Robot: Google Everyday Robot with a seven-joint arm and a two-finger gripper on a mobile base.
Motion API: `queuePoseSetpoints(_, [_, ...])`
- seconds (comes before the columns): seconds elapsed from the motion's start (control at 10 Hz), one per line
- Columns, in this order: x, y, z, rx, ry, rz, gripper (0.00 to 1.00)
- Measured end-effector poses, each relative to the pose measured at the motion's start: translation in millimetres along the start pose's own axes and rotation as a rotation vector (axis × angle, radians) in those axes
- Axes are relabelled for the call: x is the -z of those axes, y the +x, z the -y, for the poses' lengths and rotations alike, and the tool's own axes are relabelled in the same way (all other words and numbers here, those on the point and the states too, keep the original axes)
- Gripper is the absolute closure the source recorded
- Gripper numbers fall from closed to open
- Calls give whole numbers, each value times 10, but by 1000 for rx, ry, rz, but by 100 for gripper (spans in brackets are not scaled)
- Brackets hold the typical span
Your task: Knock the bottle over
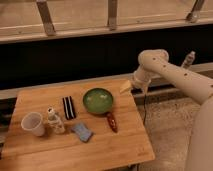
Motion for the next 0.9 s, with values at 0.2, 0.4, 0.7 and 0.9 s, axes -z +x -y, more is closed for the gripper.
queuePoseSetpoints(0.2, [1, 0, 0, 0, 0, 0, 49])
queuePoseSetpoints(0.4, [1, 0, 0, 0, 0, 0, 69])
queuePoseSetpoints(0.7, [-42, 48, -22, 26, 12, -15, 97])
queuePoseSetpoints(0.9, [-185, 197, -207, 97, 26, -45, 100])
